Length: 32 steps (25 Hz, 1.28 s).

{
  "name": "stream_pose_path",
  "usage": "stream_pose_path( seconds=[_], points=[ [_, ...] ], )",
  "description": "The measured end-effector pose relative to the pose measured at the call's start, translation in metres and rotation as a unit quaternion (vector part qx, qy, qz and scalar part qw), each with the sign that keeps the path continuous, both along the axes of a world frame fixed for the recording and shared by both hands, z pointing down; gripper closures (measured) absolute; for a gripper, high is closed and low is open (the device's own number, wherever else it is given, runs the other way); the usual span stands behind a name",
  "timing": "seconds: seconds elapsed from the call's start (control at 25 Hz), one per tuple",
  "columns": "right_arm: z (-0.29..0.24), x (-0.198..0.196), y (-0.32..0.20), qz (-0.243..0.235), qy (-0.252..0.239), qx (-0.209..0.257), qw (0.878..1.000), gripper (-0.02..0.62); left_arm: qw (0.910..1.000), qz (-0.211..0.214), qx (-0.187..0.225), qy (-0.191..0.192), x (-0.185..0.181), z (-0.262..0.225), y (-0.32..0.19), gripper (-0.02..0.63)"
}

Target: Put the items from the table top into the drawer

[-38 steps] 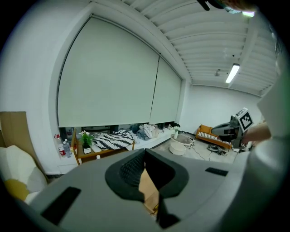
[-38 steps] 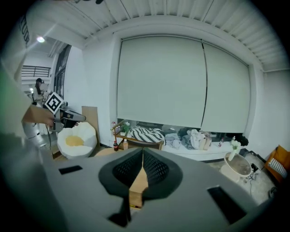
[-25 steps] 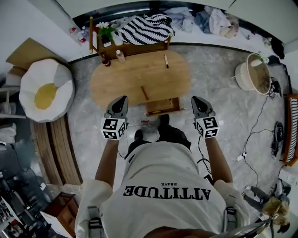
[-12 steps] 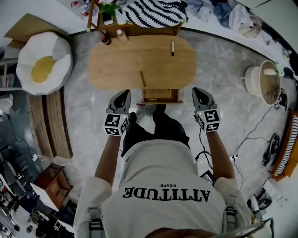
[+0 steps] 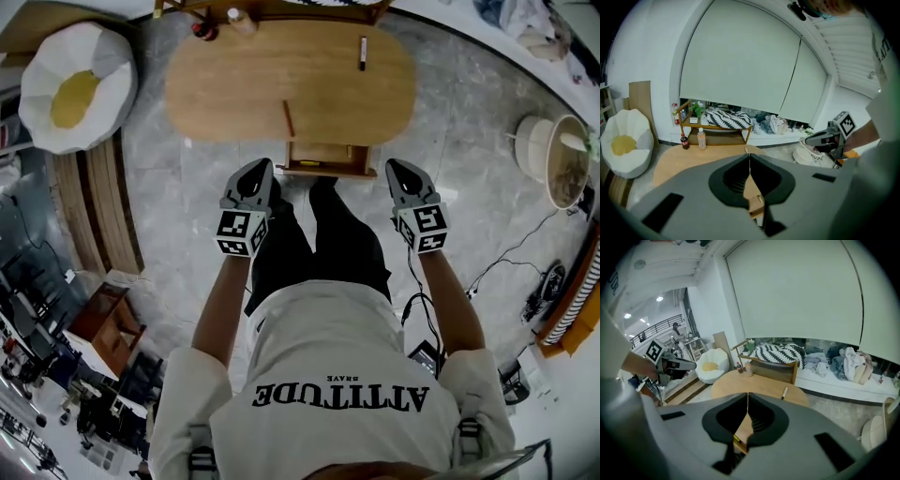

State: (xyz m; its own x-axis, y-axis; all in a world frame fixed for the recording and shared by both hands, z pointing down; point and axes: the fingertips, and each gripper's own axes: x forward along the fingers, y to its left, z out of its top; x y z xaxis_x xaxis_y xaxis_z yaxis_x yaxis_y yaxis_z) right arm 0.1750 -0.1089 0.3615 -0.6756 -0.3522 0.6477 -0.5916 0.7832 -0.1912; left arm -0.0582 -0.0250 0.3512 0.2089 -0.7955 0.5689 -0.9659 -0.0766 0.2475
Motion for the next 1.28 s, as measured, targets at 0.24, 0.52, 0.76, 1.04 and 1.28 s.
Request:
stream_pose_path(
  seconds=[0.24, 0.52, 0.76, 1.04, 1.28],
  points=[
    [0.049, -0.010, 0.005, -0.010, 0.008, -0.030, 0.999, 0.575, 0.9994, -0.013, -0.021, 0.024, -0.001, 0.051, -0.005, 0.584],
    [0.092, -0.013, 0.006, 0.027, 0.018, -0.059, 0.998, 0.575, 0.9964, -0.029, -0.065, 0.047, -0.006, 0.122, -0.007, 0.583],
    [0.132, -0.023, 0.013, 0.055, 0.025, -0.081, 0.995, 0.575, 0.9928, -0.009, -0.101, 0.063, -0.001, 0.192, -0.009, 0.583],
    [0.199, -0.042, 0.023, 0.079, 0.024, -0.121, 0.989, 0.575, 0.9912, 0.045, -0.121, 0.028, 0.006, 0.266, -0.012, 0.581],
    [0.243, -0.060, 0.036, 0.088, 0.017, -0.148, 0.985, 0.575, 0.9878, 0.065, -0.141, 0.012, 0.004, 0.320, -0.022, 0.581]
  ],
)
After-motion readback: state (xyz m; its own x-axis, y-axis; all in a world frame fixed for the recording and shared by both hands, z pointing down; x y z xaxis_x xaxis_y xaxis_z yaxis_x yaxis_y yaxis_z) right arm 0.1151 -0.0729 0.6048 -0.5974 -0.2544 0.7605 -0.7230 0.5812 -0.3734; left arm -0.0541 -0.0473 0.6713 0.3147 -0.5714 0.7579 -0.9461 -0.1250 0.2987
